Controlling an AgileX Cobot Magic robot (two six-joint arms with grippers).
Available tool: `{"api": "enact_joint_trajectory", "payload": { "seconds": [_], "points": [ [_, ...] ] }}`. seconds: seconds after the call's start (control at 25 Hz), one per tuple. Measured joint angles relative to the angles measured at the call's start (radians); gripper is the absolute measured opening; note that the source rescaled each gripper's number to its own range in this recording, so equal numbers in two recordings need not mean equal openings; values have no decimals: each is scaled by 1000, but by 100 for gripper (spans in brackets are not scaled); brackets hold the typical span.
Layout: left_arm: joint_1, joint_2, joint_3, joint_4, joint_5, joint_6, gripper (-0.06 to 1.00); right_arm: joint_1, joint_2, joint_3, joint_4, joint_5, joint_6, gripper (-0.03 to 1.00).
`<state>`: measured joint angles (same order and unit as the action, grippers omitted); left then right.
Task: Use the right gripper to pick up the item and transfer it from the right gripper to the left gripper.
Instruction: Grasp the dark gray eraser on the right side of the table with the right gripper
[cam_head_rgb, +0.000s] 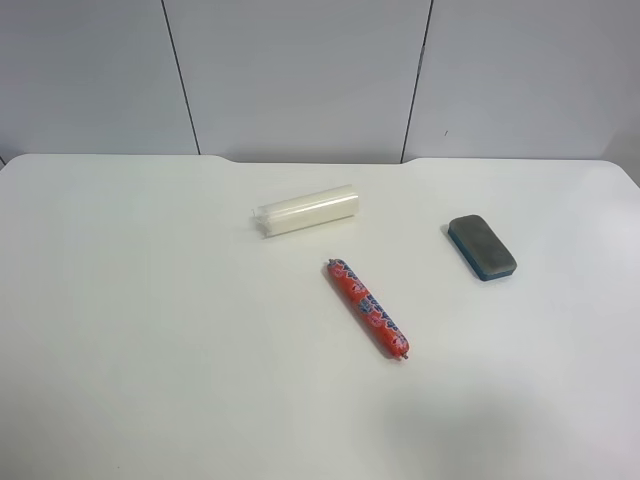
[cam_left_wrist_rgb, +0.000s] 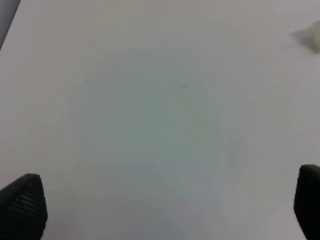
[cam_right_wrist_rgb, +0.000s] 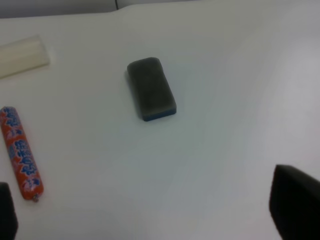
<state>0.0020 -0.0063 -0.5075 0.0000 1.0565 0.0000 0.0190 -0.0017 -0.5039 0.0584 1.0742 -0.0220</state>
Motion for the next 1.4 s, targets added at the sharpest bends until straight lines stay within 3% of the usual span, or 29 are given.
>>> {"api": "enact_joint_trajectory", "payload": {
  "seconds": [1.4],
  "points": [
    [0,0,0,0,0,0,100,0,0,0,0,0,0,100]
  ]
}}
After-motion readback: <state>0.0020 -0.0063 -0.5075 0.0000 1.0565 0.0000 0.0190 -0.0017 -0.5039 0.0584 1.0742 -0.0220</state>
